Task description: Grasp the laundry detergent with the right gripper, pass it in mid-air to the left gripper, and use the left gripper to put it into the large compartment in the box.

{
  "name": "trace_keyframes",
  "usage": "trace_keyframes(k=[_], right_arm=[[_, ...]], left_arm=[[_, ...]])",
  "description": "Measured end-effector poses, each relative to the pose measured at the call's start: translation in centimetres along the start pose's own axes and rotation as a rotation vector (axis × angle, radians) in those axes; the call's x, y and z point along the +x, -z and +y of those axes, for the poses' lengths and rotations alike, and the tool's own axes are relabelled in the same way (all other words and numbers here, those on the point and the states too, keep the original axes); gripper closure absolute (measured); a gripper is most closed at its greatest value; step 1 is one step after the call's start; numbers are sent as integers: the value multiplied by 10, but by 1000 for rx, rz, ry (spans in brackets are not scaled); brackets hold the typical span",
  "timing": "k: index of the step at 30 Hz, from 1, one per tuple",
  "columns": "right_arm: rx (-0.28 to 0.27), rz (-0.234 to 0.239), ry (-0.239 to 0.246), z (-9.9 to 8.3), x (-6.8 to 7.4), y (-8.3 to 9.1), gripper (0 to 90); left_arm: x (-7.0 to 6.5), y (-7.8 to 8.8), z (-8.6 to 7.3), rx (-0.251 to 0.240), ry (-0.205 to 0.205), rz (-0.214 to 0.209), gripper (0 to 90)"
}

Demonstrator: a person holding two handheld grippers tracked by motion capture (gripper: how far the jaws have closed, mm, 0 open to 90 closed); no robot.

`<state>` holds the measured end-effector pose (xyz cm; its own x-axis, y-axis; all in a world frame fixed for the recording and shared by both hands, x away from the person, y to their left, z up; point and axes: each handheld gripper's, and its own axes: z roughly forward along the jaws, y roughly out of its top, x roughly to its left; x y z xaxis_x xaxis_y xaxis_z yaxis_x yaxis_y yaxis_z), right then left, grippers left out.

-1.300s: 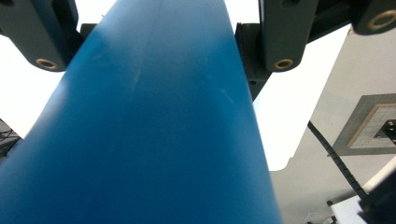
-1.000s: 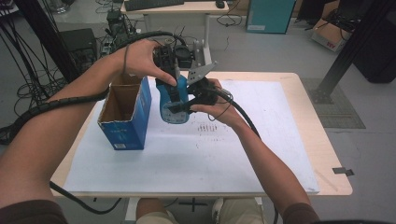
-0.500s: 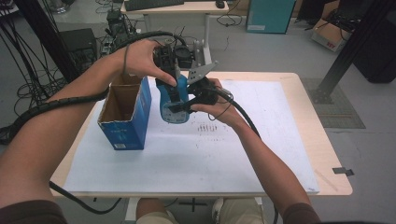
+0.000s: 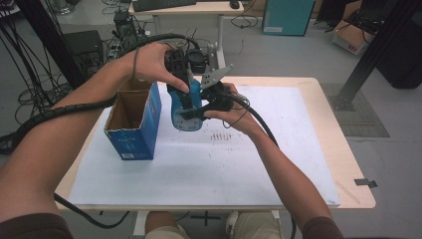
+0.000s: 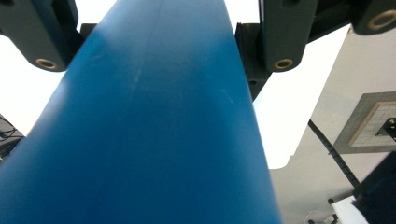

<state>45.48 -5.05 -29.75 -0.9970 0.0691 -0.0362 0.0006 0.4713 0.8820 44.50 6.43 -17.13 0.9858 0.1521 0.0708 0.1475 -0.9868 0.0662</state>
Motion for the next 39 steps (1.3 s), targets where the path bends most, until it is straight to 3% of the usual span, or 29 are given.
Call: trace_keyframes(k=[8, 9, 11, 16, 24, 39], right_arm=[[4, -2, 9, 1, 1, 0, 430], [2, 0, 2, 1, 1, 0, 430], [0, -2, 2, 1, 1, 0, 430], [5, -4, 5, 1, 1, 1, 430], [6, -2, 18, 1, 2, 0, 430], [18, 0, 11, 0, 4, -3, 429]], left_arm=[[0, 1, 0, 8, 1, 0, 72], [1, 2, 1, 33, -12, 11, 93], [1, 1, 1, 33, -14, 14, 103], [0, 0, 0, 43, -10, 15, 224], [1, 1, 0, 55, -9, 22, 324], [2, -1, 0, 74, -20, 11, 343]])
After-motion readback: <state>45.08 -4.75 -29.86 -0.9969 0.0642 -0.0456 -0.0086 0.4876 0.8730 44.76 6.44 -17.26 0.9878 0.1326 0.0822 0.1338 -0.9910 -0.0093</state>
